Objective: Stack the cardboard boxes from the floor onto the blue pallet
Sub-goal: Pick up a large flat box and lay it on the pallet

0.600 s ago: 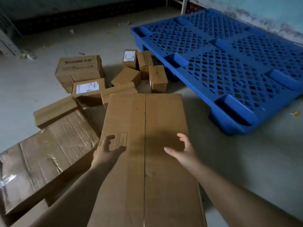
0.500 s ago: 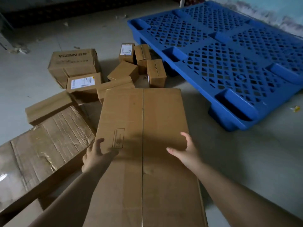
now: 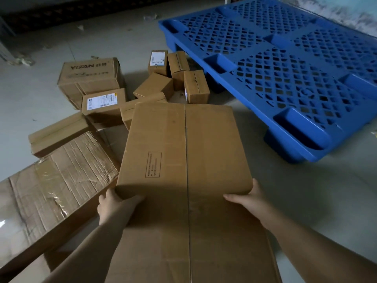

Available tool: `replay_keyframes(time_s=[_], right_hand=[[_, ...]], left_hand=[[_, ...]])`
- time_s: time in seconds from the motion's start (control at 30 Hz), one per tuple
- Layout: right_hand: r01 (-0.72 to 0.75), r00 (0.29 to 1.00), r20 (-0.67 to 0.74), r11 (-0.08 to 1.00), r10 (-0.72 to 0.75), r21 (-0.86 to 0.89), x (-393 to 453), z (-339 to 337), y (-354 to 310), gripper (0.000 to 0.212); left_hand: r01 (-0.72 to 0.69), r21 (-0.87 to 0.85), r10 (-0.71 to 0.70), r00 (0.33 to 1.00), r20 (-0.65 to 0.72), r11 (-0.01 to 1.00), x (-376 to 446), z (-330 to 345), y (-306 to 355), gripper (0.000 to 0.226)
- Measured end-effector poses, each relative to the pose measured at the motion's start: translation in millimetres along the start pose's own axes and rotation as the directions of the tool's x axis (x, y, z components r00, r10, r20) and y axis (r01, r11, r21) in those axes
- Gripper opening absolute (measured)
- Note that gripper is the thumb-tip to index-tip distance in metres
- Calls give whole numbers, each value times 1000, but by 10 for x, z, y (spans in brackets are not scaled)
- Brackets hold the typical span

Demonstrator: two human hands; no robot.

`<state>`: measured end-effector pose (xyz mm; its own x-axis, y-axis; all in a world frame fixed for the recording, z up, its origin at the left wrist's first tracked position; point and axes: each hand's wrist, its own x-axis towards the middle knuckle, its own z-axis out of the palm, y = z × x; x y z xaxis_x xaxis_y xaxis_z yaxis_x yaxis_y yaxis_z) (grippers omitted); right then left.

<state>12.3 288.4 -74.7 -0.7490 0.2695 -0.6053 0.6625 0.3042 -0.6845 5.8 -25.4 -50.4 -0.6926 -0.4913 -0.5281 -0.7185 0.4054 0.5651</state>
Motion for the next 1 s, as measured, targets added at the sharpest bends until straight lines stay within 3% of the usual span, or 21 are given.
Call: replay_keyframes(time_s=[0.23, 0.47, 0.67, 0.83, 0.9, 1.0], right_hand=[[-97, 991, 88, 995, 99, -20, -210, -503, -555, 117], [-88, 995, 48, 993, 92, -77, -885, -1181, -1317, 112], [-30, 1000, 9, 999, 30, -18, -1565, -1901, -2247, 76], [26, 996, -86, 999, -23, 34, -1875, -2427, -2883, 100], [58, 994, -93, 994, -50, 89, -1894, -2588, -3043, 91], [78, 992, -116, 983, -59, 166, -1848, -2787, -3219, 68]], left_hand=[[-61, -64, 57, 997, -58, 996, -287, -282, 613, 62], [-47, -62, 45, 998, -34, 997, -941, -791, 1258, 46], [-141, -73, 141, 990, -5, 987, -1456, -1361, 2167, 47], [-247, -157, 247, 969, -16, 956, -1756, -1686, 3024, 32], [-268, -187, 270, 963, -14, 945, -1827, -1727, 3325, 17], [-319, -146, 317, 948, -32, 937, -1882, -1721, 3730, 16]])
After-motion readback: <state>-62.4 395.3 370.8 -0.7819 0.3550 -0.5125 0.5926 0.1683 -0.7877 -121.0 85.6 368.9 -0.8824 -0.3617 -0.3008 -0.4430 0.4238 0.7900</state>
